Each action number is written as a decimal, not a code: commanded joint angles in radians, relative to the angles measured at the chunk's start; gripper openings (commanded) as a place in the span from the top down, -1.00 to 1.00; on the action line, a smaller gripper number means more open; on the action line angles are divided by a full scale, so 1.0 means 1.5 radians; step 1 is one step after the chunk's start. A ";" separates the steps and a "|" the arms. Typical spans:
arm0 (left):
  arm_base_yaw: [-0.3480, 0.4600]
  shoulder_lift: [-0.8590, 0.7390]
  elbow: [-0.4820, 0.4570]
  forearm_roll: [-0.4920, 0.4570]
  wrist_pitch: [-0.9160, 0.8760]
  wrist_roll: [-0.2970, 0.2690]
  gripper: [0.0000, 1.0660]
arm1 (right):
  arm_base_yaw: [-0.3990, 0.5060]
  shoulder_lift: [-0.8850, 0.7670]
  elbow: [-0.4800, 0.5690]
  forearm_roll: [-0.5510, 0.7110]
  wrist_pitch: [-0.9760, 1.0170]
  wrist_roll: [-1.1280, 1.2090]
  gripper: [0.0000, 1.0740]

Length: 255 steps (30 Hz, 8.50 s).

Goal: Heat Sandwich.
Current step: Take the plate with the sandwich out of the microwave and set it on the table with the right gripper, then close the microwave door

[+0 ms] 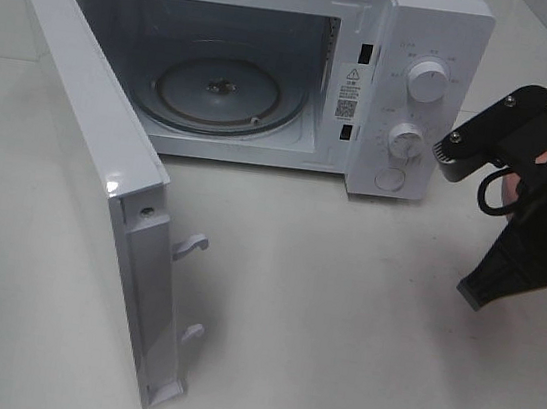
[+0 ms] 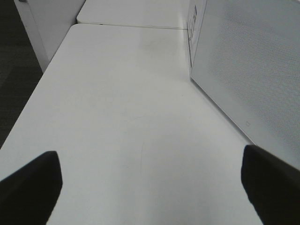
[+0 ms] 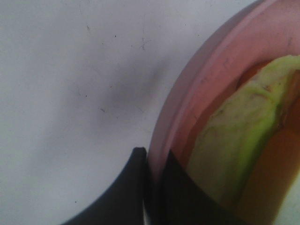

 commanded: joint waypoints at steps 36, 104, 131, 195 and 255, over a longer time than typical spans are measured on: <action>0.001 -0.017 0.002 0.000 -0.003 0.001 -0.83 | -0.159 0.099 -0.007 -0.107 -0.084 0.114 0.99; 0.001 -0.017 0.002 0.000 -0.003 0.001 -0.83 | -0.182 0.245 -0.007 -0.095 -0.157 0.139 -0.19; 0.001 -0.017 0.002 0.000 -0.003 0.001 -0.83 | -0.181 -0.104 -0.007 0.178 0.027 -0.106 -0.45; 0.001 -0.017 0.002 0.000 -0.003 0.001 -0.83 | -0.360 -0.951 0.181 0.318 0.130 -0.243 -0.42; 0.001 0.037 -0.035 0.000 -0.031 0.001 -0.75 | -0.360 -0.951 0.181 0.321 0.130 -0.247 -0.42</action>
